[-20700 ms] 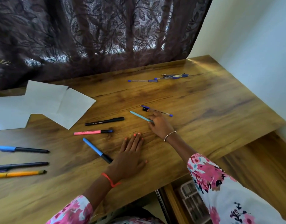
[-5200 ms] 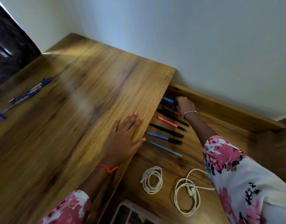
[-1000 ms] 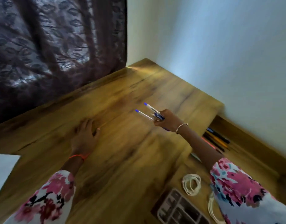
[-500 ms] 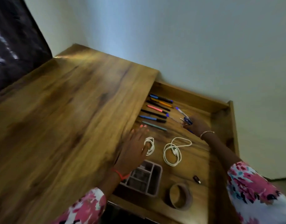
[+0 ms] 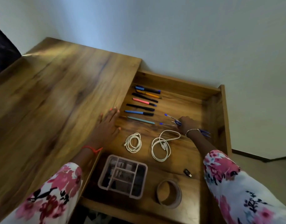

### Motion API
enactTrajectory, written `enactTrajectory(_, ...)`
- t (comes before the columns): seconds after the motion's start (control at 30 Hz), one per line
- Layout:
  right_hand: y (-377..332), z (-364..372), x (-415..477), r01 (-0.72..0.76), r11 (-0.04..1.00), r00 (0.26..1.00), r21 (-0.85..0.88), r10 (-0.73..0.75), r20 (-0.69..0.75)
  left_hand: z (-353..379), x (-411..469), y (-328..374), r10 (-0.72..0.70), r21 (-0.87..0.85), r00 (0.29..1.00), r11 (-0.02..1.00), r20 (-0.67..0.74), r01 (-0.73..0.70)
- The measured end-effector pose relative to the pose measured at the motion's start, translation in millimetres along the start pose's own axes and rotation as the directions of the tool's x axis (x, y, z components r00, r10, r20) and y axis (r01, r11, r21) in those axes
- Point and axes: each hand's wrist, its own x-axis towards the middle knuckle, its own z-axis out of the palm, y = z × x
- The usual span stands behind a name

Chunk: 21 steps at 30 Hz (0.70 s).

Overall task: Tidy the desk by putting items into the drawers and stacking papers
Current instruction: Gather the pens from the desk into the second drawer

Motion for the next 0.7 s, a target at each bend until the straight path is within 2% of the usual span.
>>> enactTrajectory(0.2,6.6,12.8,9.4,0.024,0.999,1.0,-0.041,-0.023,0.021,3.3,11.7,-0.5,0.008,0.019,0.999,1.0,-0.044,-0.007)
enactTrajectory(0.37,14.3,4.8,20.1,0.041,0.996,0.998,0.081,-0.045,0.04,-3.5,40.9,6.6,-0.006,-0.051,1.0,0.999,-0.018,0.005)
enactTrajectory(0.5,15.3,-6.9,36.1,0.127,0.982,0.992,0.14,-0.126,-0.022,-3.3,54.5,8.0,-0.044,-0.027,0.998,0.999,-0.053,0.042)
enactTrajectory(0.6,8.0,-5.8,50.0,0.203,0.962,0.976,0.181,-0.214,0.048,-0.8,55.0,5.7,-0.041,-0.025,0.996,0.999,-0.075,0.039)
enactTrajectory(0.7,-2.6,2.5,59.9,0.267,0.954,0.953,0.138,-0.282,0.109,0.8,56.6,1.0,-0.033,-0.022,0.996,0.999,-0.079,0.031)
